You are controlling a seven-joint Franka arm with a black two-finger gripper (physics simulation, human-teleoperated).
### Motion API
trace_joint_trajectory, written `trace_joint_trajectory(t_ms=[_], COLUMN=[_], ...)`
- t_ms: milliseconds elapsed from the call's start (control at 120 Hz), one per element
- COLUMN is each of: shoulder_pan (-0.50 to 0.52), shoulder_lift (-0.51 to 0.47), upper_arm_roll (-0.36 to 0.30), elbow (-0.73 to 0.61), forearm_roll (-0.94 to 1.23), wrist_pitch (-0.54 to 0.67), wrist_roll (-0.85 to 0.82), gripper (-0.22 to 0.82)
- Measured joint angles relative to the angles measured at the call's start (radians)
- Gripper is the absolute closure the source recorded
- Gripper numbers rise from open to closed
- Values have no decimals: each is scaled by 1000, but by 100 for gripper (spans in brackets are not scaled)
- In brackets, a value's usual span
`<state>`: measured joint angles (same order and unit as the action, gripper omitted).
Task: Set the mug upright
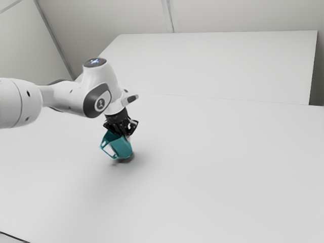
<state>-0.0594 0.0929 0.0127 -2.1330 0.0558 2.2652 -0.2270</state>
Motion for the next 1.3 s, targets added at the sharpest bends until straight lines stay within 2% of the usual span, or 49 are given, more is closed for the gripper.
trace_joint_trajectory(t_ms=[333, 550, 642, 758, 1033, 1300], shoulder_pan=[27, 27, 27, 27, 0, -25], shoulder_lift=[34, 18, -8, -43, -109, -123], upper_arm_roll=[0, -3, -3, -10, -34, -35], elbow=[-2, -3, -3, -3, 15, 216], forearm_roll=[-2, -10, -9, -9, -9, 6], wrist_pitch=[32, 28, 21, 5, -42, -214], wrist_roll=[-1, 7, 9, 12, 16, 17], gripper=[78, 33, 22, 13, 3, 1])
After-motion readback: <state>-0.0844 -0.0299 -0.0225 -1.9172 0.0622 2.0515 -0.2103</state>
